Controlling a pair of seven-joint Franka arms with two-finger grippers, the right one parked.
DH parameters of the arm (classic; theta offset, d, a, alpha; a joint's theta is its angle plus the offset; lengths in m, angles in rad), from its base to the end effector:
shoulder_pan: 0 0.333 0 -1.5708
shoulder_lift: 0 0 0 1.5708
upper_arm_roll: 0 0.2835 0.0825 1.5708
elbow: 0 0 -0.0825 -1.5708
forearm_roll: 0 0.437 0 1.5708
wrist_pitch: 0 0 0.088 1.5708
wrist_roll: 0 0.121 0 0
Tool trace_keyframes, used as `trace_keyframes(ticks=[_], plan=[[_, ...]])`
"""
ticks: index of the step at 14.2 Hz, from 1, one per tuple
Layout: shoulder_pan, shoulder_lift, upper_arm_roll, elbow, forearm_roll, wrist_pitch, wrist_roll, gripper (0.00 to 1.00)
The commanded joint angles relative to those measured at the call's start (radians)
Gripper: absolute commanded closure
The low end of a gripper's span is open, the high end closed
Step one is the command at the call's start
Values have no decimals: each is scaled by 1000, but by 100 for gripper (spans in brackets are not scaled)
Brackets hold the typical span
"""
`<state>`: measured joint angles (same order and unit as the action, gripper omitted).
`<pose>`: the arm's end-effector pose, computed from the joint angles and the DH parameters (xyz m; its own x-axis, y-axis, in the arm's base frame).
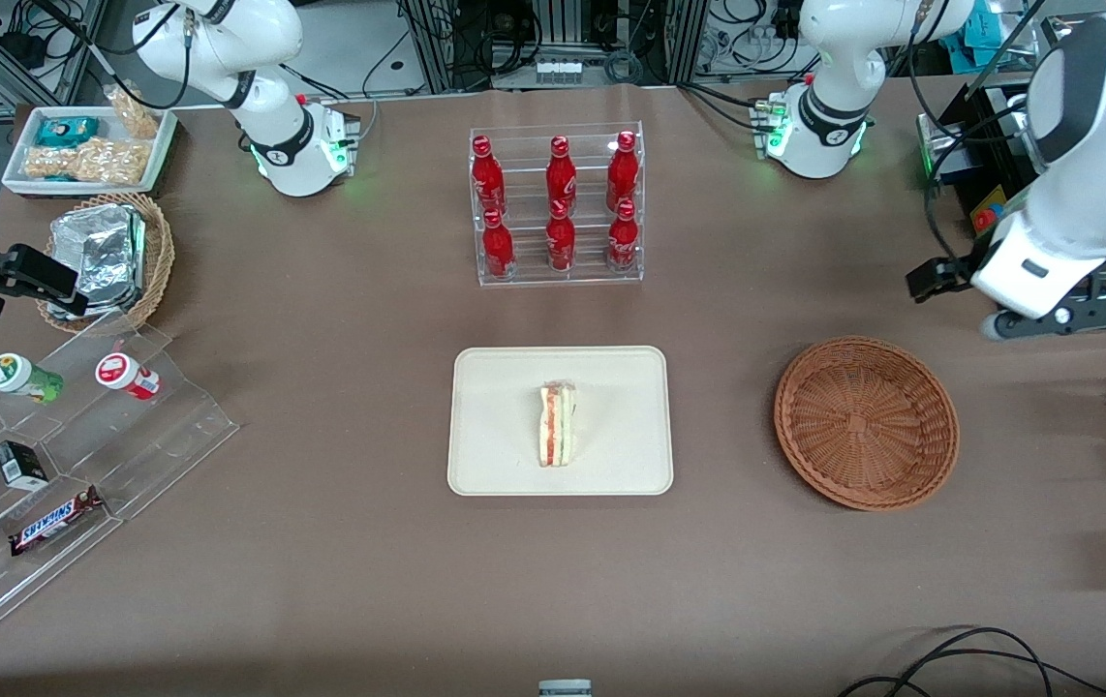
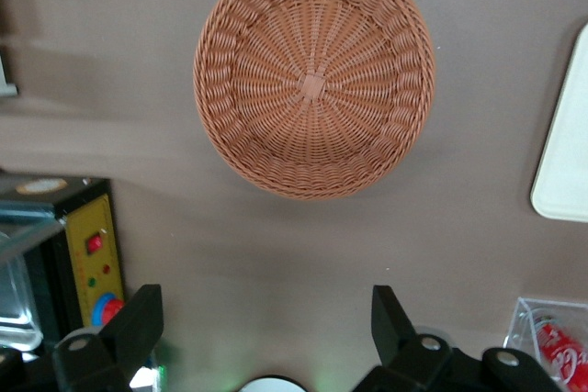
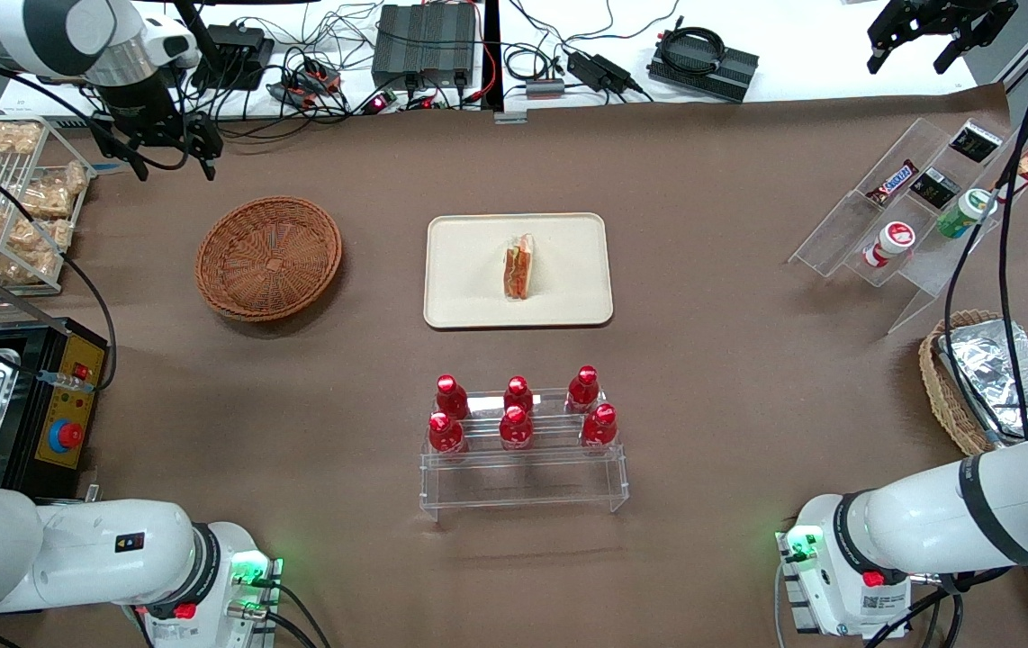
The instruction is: Place sandwich from basket to tray
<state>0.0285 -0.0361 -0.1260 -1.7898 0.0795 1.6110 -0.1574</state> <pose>0.5850 -0.0485 0.4889 0.9901 0.0577 -0.1279 0.0444 -0.9936 -0.1040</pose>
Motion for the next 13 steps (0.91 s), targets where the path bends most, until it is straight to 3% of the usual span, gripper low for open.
trace_keyframes(ticks=[1, 3, 8, 13], plan=[[-90, -15, 115, 47, -12, -8, 96, 0], [-119, 4, 167, 99, -17, 0, 124, 0], [-113, 7, 170, 116, -72, 3, 127, 0], [-113, 62, 169, 179, -73, -3, 125, 0]])
